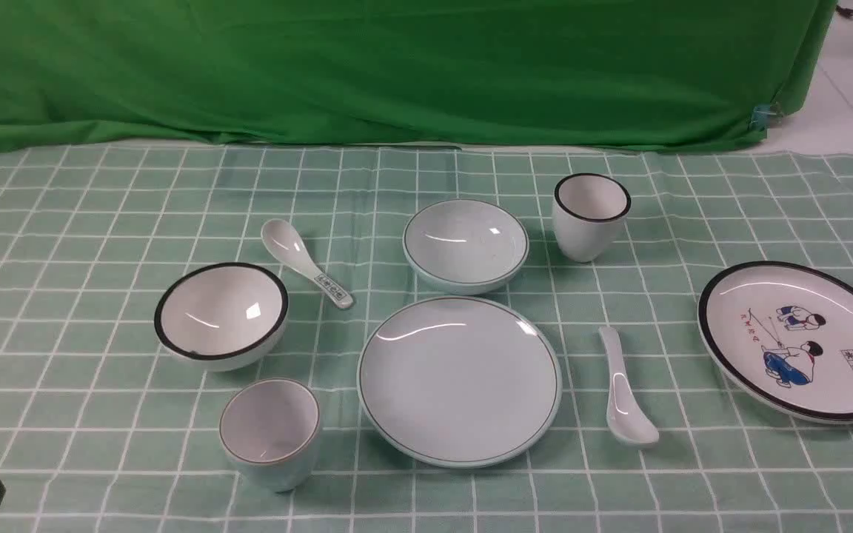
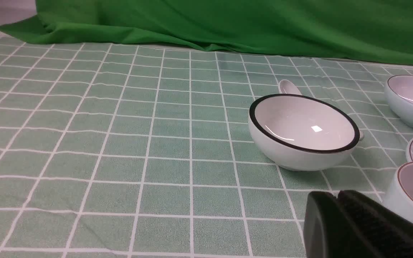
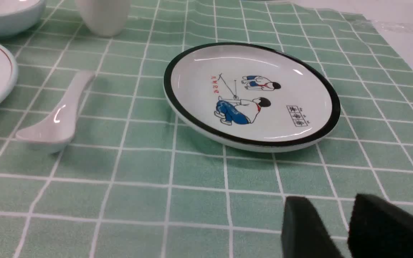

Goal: Place the bowls on the plates on the blue tablecloth, put the cups on the bowls, and place the spoons in the cups.
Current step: 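Reach toward the plain white bowl and position the gripper at its rim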

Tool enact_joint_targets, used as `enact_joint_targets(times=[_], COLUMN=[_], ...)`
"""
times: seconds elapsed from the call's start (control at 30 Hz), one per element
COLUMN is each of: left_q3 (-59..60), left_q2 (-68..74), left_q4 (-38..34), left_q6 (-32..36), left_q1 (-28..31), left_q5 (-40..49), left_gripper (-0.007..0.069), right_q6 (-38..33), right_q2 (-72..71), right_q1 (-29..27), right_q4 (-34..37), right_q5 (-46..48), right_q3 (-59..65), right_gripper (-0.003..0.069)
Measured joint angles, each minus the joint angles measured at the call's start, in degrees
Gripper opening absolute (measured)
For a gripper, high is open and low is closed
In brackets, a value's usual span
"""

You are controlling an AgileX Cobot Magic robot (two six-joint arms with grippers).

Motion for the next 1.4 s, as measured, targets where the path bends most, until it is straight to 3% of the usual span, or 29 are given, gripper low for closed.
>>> enact_joint_targets(times=[0.8, 1.0, 1.07, 1.2, 1.3, 1.4], left_q3=[0.0, 0.0, 0.0, 0.0, 0.0, -2.79], left_q2=[0.0, 0.0, 0.0, 0.0, 0.0, 0.08], left_q4=[-0.75, -13.3, -14.58, -17.49, -16.83, -15.54], left_q6=[-0.16, -9.89, -11.72, -21.45, -30.32, -34.7], left_q1=[0.0, 0.0, 0.0, 0.0, 0.0, 0.0], left_q5=[-2.41, -13.81, -15.81, -22.85, -34.71, -40.36], left_gripper=[0.0017, 0.0017, 0.0017, 0.0017, 0.0017, 0.0017], right_q6=[0.0, -0.46, -0.38, 7.47, 22.4, 31.21], right_q2=[0.0, 0.0, 0.0, 0.0, 0.04, 0.0], right_q1=[0.0, 0.0, 0.0, 0.0, 0.0, 0.0], right_q4=[0.0, -0.22, -0.22, 4.48, 9.63, 10.69], right_q5=[0.0, 0.0, -0.17, -7.51, -19.18, -26.06], right_q3=[0.0, 0.0, 0.0, 0.0, 0.0, 0.0], right_gripper=[0.0241, 0.0242, 0.0242, 0.0242, 0.0242, 0.0242])
